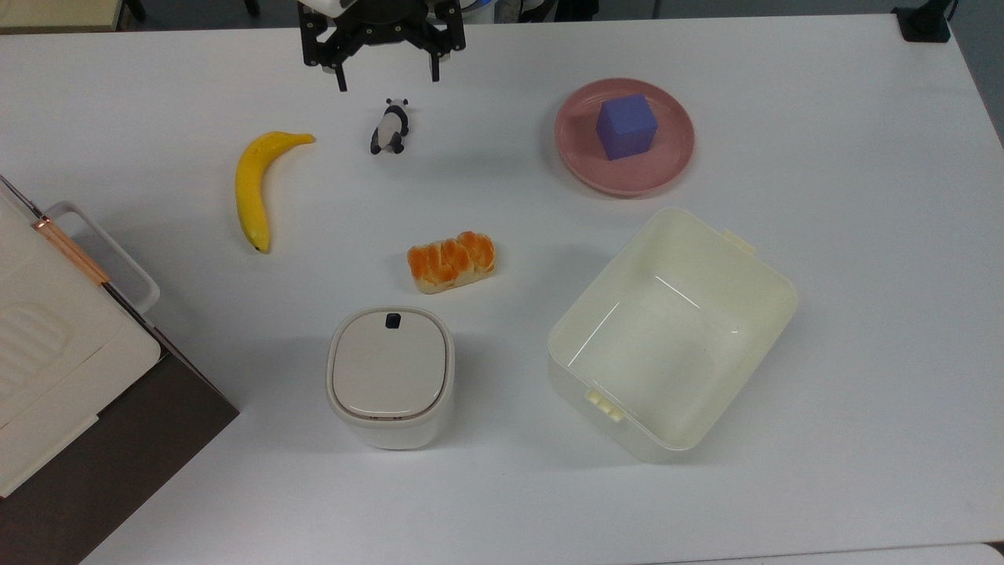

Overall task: Slide open the drawer
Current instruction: 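Move the gripper toward the white handle of the brown drawer, then lower the gripper and hook it onto the white drawer handle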

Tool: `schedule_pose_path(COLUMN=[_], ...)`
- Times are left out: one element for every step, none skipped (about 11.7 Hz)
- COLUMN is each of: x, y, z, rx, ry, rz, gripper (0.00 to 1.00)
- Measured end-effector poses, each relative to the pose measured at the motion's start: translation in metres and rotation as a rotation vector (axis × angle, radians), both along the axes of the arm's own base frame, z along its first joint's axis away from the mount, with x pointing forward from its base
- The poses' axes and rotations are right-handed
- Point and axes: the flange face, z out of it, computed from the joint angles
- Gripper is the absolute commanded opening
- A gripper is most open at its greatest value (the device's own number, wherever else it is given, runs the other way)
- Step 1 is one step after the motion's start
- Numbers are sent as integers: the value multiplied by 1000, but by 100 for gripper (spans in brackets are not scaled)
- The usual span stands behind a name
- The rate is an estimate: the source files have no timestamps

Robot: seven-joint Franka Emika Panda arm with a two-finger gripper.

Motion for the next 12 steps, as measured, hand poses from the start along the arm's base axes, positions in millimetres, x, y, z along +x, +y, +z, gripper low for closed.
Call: schedule_pose_path(x=[-1,-1,-1,-2,-3,-1,3,4,6,7,9,11], y=[0,0,0,0,-2,-10,-24,-37,-51,-65,-80,-95], z=[-1,-1,0,0,-1,-3,-9,-16,-21,-25,-30,-37], rx=[3,5,8,10,11,4,-11,-37,-66,-92,-128,-169], ry=[13,19,24,28,30,-2,-50,-78,-97,-124,-153,-188], rz=[87,175,256,321,383,426,453,475,496,511,525,533], gripper=[100,100,100,100,100,100,100,100,100,100,100,100])
